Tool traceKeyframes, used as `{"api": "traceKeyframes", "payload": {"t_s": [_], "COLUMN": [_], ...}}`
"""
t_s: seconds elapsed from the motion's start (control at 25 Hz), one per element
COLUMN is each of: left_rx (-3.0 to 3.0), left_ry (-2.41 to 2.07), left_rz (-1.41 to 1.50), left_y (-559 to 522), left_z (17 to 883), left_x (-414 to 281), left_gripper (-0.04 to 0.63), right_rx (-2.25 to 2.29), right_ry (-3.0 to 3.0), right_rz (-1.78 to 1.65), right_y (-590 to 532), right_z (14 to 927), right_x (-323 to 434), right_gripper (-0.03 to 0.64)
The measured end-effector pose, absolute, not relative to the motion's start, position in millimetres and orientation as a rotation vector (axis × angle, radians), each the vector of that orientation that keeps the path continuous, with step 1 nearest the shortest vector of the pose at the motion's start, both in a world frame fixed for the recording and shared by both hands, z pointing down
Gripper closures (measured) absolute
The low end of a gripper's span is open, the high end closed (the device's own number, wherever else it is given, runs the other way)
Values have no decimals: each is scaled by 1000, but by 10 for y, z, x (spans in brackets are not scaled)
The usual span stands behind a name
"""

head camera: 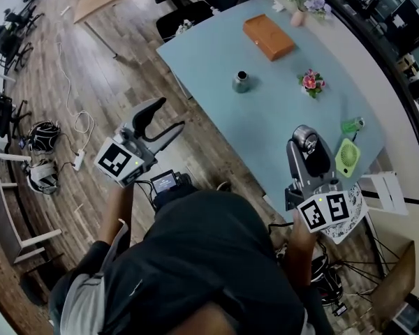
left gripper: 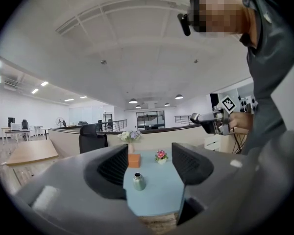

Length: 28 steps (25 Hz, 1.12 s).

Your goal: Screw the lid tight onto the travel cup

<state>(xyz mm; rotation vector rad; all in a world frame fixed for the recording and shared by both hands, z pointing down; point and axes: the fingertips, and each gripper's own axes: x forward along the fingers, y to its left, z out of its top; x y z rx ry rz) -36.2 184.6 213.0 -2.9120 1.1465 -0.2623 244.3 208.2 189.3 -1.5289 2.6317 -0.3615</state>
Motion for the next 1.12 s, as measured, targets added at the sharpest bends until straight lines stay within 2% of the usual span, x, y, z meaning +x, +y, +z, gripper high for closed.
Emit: {"api": "traceKeyframes", "payload": {"t_s": [0.56,1.12], "left_rx": [-3006,-3089], "left_ry": [873,502], "left_rz": [-206,-132], "left_y": [911,-266], "left_z": [2188,2307], "left_x": [-245,-230], "left_gripper": [264,264], "right_rx": [-1742,-1978], "right_ry": [2511,2342], "right_rz": [-361,-359], "right_y": [1739,1210], "right_z": [1947,1828], "right_x": [2302,1754], "right_gripper": [362,362]}}
